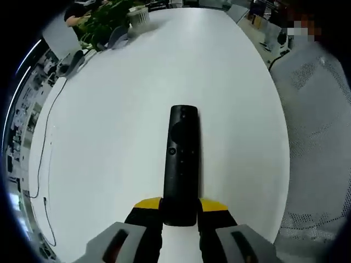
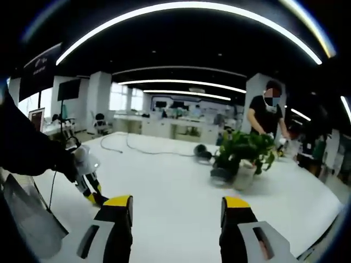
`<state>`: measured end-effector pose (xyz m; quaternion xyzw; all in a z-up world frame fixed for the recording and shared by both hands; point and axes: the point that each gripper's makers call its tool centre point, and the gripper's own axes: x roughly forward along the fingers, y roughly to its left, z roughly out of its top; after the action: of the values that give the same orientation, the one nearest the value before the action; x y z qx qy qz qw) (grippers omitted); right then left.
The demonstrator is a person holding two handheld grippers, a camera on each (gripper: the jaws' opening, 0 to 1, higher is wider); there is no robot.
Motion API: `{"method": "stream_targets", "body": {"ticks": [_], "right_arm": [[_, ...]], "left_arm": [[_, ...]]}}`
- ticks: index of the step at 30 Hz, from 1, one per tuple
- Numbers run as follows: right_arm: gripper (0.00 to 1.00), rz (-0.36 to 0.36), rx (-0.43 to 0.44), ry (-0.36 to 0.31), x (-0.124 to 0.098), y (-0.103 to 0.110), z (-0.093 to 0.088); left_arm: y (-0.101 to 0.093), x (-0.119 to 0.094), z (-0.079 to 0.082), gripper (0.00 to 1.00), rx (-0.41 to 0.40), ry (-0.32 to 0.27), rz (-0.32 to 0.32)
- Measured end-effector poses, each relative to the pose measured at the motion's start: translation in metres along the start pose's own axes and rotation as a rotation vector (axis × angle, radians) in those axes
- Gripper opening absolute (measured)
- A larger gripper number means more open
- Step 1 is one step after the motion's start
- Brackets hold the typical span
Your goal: Press the specified remote control buttons in sequence, fully releasing each button before pressing the next.
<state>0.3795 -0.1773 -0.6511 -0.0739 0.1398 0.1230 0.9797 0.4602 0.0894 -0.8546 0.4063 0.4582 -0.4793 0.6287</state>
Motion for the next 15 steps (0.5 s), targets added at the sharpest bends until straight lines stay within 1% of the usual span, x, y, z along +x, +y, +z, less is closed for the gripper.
{"method": "stream_targets", "body": {"ticks": [2, 5, 7, 11, 15], "right_arm": [[0.62, 0.006, -0.010, -0.011, 0.000, 0.002, 0.002], [0.62, -0.005, -0.034, 0.007, 0.001, 0.002, -0.001], [0.62, -0.010, -0.032, 0.008, 0.001, 0.000, -0.001], [0.62, -0.013, -0.024, 0.028, 0.002, -0.001, -0.006], [0.61, -0.018, -0.030, 0.042, 0.004, -0.002, -0.008]], "left_arm": [[0.006, 0.001, 0.000, 0.23, 0.023, 0.008, 0.005], [0.015, 0.003, 0.001, 0.23, 0.049, 0.023, -0.003], [0.026, 0.003, 0.002, 0.23, 0.067, 0.030, 0.007], [0.054, 0.004, 0.007, 0.24, 0.052, 0.029, 0.020], [0.078, 0.005, 0.012, 0.24, 0.061, 0.029, 0.040]]}}
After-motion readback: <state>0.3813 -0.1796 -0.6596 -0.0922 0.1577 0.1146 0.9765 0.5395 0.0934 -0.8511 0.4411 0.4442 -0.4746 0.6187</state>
